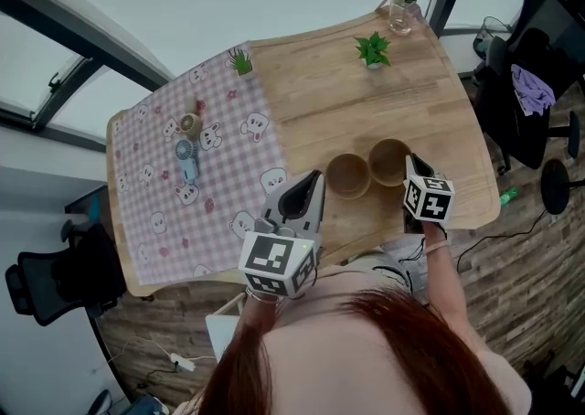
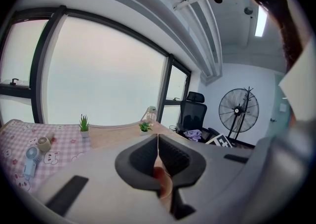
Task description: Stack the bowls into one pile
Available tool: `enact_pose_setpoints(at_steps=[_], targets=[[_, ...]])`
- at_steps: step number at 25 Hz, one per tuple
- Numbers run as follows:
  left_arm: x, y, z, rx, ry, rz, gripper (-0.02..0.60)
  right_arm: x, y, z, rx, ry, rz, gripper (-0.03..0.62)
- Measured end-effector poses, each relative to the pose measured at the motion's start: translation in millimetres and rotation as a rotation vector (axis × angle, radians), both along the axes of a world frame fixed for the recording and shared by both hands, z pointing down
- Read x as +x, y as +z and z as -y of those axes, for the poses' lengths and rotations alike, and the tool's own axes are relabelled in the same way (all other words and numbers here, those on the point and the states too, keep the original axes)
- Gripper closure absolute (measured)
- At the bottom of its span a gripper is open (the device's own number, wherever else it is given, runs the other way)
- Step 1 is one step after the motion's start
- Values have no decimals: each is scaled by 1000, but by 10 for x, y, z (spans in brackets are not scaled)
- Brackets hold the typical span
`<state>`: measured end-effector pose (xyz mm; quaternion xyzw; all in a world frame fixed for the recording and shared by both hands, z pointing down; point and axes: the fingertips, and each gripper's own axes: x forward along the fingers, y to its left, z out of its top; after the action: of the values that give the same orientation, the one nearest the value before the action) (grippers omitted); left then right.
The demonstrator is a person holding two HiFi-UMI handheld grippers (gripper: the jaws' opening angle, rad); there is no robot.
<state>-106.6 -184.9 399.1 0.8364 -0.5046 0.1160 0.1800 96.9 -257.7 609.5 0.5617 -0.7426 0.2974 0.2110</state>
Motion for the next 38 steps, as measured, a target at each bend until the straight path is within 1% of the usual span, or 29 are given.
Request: enact_pose_setpoints(at_steps=[4,12,22,28,38], targets=[[-1,18,50,-11,-2,-15,571,8,46,24,-14,-3,-21,576],[20,95,110,-32,14,-9,571,23,136,36,-34,-28,-95,574],[38,120,119,-43,38,-21,571,29,154,35,-25,-68,-185,569],[29,139,83,-47,49,-24,571,33,127,23,-22,-59,-182,557],[31,73,15,-26,51,-26,571,5,-115,-18,35,-46,-159,557]])
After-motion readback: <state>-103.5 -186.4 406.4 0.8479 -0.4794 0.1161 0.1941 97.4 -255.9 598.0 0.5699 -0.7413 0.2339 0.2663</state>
